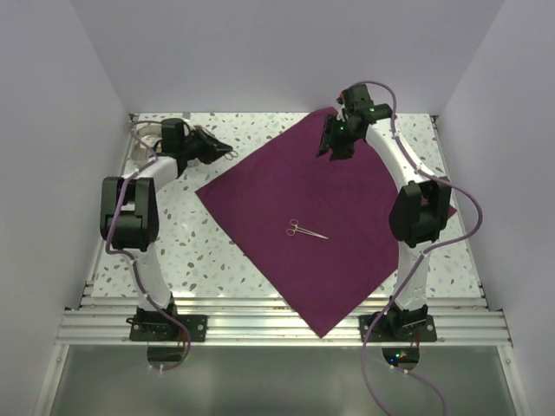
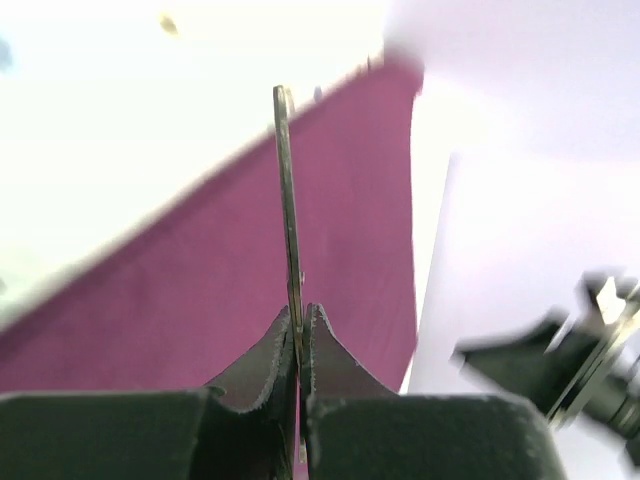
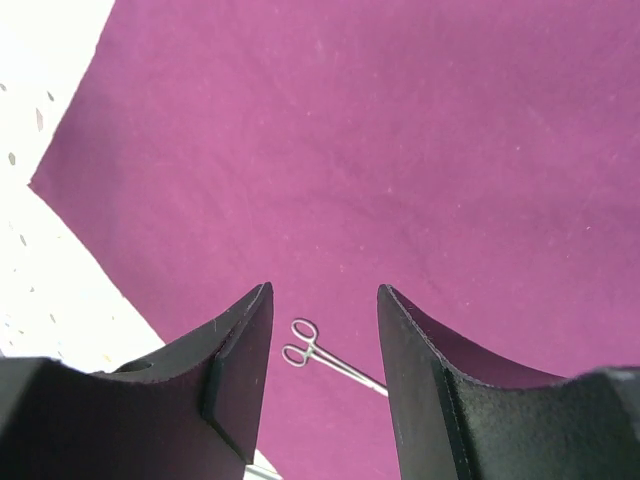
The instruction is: Prepare the surgical pack
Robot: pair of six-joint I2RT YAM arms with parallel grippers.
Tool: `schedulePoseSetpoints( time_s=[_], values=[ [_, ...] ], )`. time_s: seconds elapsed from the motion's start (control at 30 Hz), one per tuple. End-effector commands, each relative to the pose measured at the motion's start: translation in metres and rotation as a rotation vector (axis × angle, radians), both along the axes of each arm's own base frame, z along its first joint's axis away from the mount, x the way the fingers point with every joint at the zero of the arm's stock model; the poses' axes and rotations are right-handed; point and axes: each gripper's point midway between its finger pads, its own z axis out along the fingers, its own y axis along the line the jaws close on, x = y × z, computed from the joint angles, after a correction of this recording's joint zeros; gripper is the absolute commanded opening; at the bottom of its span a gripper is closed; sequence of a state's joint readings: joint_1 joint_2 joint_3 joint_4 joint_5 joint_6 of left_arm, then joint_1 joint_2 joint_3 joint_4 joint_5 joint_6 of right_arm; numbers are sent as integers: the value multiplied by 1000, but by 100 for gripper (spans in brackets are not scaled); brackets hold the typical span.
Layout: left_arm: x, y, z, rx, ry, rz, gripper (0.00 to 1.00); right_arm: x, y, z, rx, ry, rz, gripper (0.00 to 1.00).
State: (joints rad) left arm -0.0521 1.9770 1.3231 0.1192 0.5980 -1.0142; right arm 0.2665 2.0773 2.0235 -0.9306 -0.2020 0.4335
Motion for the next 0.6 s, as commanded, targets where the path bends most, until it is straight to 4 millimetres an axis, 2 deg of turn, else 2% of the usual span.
schedulePoseSetpoints(
  time_s=[0.0,0.03,0.07,0.1,0.13,0.23,0.43,0.57],
  values=[
    [56,67,46,-20,-80,288,0,-15,11,-22,-12,72,40,50],
    [67,94,37,-3,-52,377,0,-18,13,-27,-7,87,39,50],
    [81,106,51,-19,-68,421,0,-20,14,-30,-2,92,42,50],
    [88,117,50,-24,-59,455,0,-19,16,-28,10,84,45,50],
    [102,138,46,-21,-40,515,0,-22,15,-34,9,96,46,51],
    [122,167,30,-49,7,620,0,-24,14,-37,0,99,60,51],
    [145,192,-8,-104,81,727,3,-25,10,-41,-24,106,74,51],
    [151,197,-18,-98,94,750,4,-26,10,-44,-28,113,75,52]
  ],
)
